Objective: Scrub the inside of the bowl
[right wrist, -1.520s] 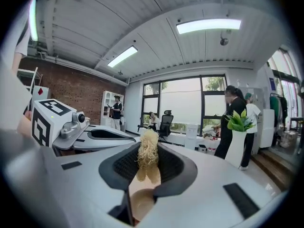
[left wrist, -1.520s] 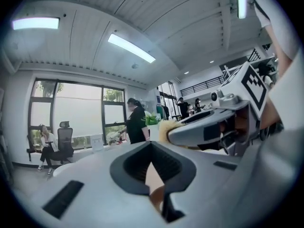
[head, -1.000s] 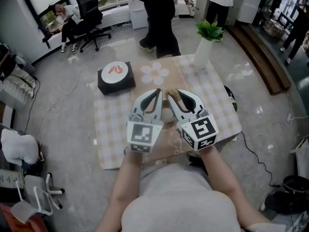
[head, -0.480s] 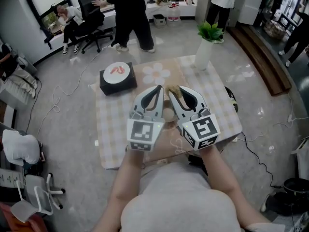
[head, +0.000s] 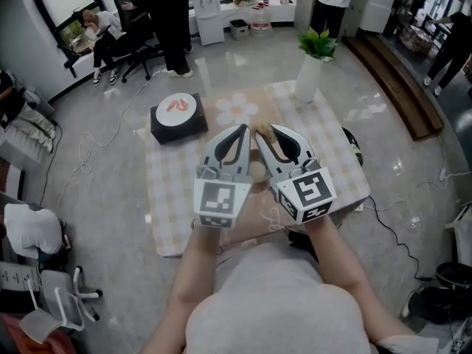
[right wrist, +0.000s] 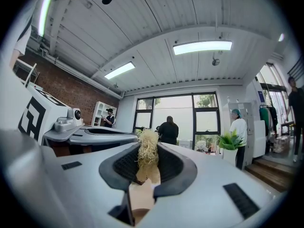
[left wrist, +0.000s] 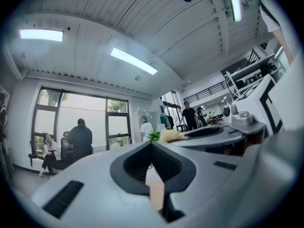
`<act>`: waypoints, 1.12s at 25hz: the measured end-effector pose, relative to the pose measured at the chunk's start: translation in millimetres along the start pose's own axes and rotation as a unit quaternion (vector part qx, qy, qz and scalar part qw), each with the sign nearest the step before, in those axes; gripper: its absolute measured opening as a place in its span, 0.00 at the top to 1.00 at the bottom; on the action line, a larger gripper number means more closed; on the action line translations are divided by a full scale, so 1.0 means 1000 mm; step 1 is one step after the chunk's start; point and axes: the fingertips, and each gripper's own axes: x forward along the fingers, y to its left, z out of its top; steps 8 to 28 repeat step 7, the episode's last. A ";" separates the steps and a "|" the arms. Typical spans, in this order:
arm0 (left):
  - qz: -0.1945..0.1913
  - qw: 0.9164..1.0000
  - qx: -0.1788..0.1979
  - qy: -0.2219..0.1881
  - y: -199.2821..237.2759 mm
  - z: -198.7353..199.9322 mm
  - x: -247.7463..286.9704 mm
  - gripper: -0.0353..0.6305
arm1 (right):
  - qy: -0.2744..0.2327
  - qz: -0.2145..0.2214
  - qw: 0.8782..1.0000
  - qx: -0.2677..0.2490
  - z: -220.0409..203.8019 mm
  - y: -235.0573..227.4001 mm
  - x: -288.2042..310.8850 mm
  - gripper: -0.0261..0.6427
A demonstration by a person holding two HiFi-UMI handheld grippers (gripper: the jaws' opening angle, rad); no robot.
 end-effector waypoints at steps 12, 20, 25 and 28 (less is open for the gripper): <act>0.001 1.000 0.002 -0.004 0.001 0.003 0.001 0.93 | -0.001 0.000 1.000 -0.001 0.000 0.000 0.001 0.83; 0.001 1.000 0.002 -0.004 0.001 0.003 0.001 0.93 | -0.001 0.000 1.000 -0.001 0.000 0.000 0.001 0.83; 0.001 1.000 0.002 -0.004 0.001 0.003 0.001 0.93 | -0.001 0.000 1.000 -0.001 0.000 0.000 0.001 0.83; 0.001 1.000 0.002 -0.004 0.001 0.003 0.001 0.93 | -0.001 0.000 1.000 -0.001 0.000 0.000 0.001 0.83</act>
